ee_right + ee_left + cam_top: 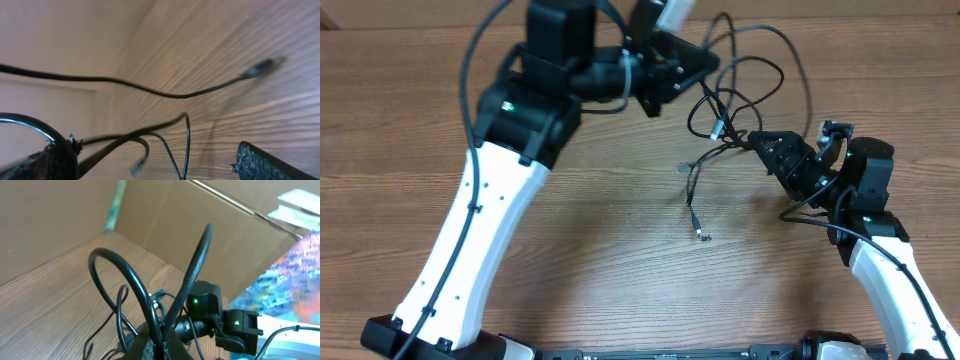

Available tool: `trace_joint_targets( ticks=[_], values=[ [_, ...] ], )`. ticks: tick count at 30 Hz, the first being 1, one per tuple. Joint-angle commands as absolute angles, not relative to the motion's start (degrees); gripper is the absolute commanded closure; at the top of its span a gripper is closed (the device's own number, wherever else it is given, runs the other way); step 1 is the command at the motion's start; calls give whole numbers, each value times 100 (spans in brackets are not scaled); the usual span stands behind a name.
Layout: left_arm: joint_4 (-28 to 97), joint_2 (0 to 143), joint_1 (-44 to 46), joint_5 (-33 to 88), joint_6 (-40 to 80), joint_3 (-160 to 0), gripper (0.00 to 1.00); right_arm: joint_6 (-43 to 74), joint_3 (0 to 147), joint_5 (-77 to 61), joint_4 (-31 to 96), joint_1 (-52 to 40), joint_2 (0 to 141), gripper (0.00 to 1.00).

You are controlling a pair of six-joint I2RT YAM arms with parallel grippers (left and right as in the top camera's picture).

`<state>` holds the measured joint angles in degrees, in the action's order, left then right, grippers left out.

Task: Untangle cables

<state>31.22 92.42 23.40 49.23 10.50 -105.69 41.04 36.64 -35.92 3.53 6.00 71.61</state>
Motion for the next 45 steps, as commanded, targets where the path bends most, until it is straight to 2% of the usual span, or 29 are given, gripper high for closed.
trace_joint_targets(
  ticks=[1, 9, 33, 39, 45],
  values=[
    [2945, 9043, 1743, 5570, 1470, -10711, 96, 3994, 3660, -2700, 657, 969, 7214, 0],
    [2950, 9039, 1177, 5986, 1570, -10711, 96, 3994, 3660, -3028, 808, 1503, 7214, 0],
    [3061, 9039, -810, 5988, 1828, -10711, 96, 3846, 3660, -3155, 991, 1916, 7214, 0],
    [3326, 9041, -775, 6016, 1824, -10709, 96, 3750, 3660, -3776, 891, 1916, 7214, 0],
    [3312, 9041, -541, 6287, 1824, -10709, 96, 2786, 3660, -5332, 548, 1907, 7214, 0]
  ],
)
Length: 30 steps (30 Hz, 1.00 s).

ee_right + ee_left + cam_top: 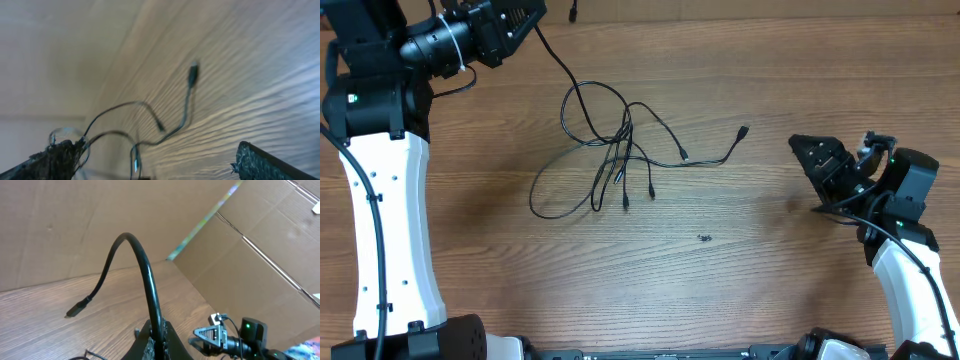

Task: Untangle cables

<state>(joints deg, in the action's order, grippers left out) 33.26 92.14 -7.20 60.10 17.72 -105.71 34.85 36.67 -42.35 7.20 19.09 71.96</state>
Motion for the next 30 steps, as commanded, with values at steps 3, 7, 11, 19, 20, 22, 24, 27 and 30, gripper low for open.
trace_joint_targets(
  ticks=[3, 7, 11, 19, 20, 22, 24, 27, 30],
  values=[
    [3304, 9041, -316, 6287, 1824, -10709, 96, 2458, 3660, -5959, 408, 1907, 7214, 0],
    [3297, 9041, -3, 6283, 1820, -10709, 96, 2359, 3660, -6425, 388, 1885, 7214, 0],
    [3607, 9041, 316, 5924, 1352, -10709, 78, 2324, 3660, -6506, 388, 1776, 7214, 0],
    [5468, 9070, 381, 2773, 1028, -10700, 0, 2327, 3660, -6501, 368, 1726, 7214, 0],
    [5607, 9072, 381, 2526, 1028, -10698, 0, 2327, 3660, -6501, 366, 1726, 7214, 0],
    [5872, 9074, 381, 2198, 1026, -10698, 0, 2327, 3660, -6499, 364, 1726, 7214, 0],
    [6020, 9096, 381, 2189, 1022, -10696, 0, 2329, 3660, -6499, 333, 1726, 7214, 0],
    [6152, 9159, 425, 2206, 1013, -10696, 0, 2329, 3660, -6499, 307, 1726, 7214, 0],
    [6285, 9295, 576, 2202, 766, -10691, 0, 2329, 3660, -6499, 309, 1726, 7214, 0]
  ],
)
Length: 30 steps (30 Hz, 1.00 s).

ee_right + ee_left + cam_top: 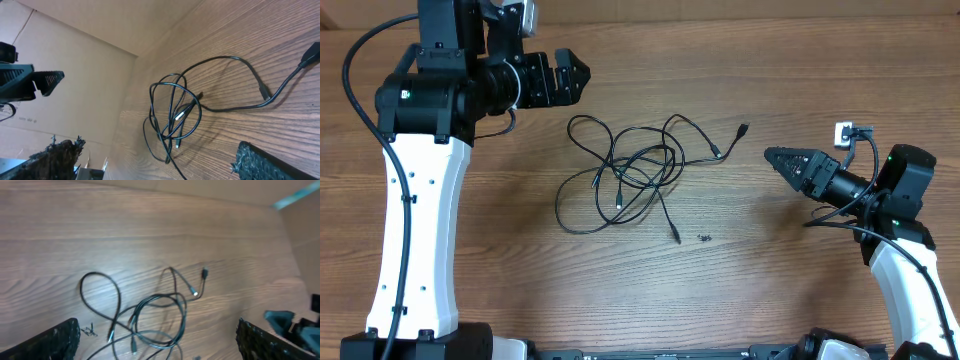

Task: Untangle cables

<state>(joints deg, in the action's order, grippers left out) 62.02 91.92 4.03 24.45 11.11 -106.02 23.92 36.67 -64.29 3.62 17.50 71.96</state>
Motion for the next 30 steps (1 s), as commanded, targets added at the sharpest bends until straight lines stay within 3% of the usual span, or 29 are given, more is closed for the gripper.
trace_joint_targets(
  ticks=[1, 11, 25, 30],
  values=[
    [6307, 9360, 650, 2202, 672, -10691, 0, 2329, 3660, -6499, 309, 1726, 7214, 0],
    [6195, 10569, 1498, 1094, 36, -10691, 0, 2329, 3660, -6501, 325, 1726, 7214, 0],
    [6370, 12311, 1656, 1015, -250, -10691, 1, 2327, 3660, -6434, 327, 1726, 7214, 0],
    [6458, 12409, 1656, 1055, -639, -10694, 12, 2327, 3660, -6414, 327, 1726, 7214, 0]
  ],
)
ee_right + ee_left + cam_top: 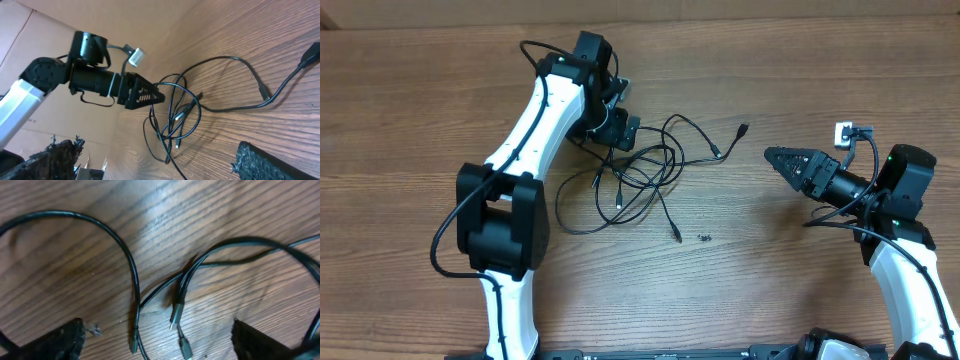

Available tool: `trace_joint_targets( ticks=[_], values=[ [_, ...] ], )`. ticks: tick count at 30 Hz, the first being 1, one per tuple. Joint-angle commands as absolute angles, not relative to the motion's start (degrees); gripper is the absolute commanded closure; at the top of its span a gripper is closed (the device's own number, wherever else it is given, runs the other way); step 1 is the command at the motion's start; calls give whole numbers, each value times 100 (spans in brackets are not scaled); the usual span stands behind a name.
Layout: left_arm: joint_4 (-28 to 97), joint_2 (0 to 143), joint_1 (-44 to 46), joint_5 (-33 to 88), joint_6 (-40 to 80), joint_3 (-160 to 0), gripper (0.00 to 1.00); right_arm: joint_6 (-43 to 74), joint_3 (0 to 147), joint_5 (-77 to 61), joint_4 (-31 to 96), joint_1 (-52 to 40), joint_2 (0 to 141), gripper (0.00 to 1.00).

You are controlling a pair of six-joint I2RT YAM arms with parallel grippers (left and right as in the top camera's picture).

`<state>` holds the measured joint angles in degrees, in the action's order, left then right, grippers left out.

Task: Untangle cables

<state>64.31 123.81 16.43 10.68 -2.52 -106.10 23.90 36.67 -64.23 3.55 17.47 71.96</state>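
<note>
Several thin black cables lie in a loose tangle (638,172) on the wooden table, loops crossing, plug ends pointing out. One free plug (742,130) lies to the right, also seen as a plug (312,50) at the frame edge. My left gripper (623,130) is low over the tangle's upper left, open, with cable strands and plugs (175,316) between its fingers (62,340). My right gripper (782,158) is open to the right of the tangle, nothing in it, and looks across at the tangle (176,114).
The table (770,290) is brown wood grain. A small dark speck (703,237) lies below the tangle. Cardboard walls (75,20) stand behind the table. The left arm's white links (535,120) reach across the table's left half.
My left gripper has come from high at the upper left down to the tangle's upper left edge, still open. The cables and my right arm have not moved.
At first my left gripper was shut on a cable with the tangle lifted near my right gripper. Then it held one cable at the far upper left, the tangle on the table. Then it was open and high, all cables lying loose. Now it is down at the tangle.
</note>
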Motion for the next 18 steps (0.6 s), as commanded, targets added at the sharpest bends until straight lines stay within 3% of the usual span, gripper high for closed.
trace_joint_targets(
  ticks=[1, 2, 4, 11, 18],
  values=[
    [6469, 12407, 1656, 1055, -729, -10691, 22, 2327, 3660, -6414, 327, 1726, 7214, 0],
    [6488, 12407, 1656, 1052, -808, -10694, 41, 2327, 3660, -6412, 327, 1726, 7214, 0],
    [6547, 12409, 1653, 1050, -862, -10694, 96, 2327, 3660, -6412, 327, 1726, 7214, 0],
    [6864, 12320, 1653, 1052, -862, -10812, 96, 2327, 3660, -6366, 327, 1726, 7214, 0],
    [7223, 11504, 1662, 1057, -784, -12145, 96, 2327, 3660, -6368, 329, 1726, 7214, 0]
  ],
)
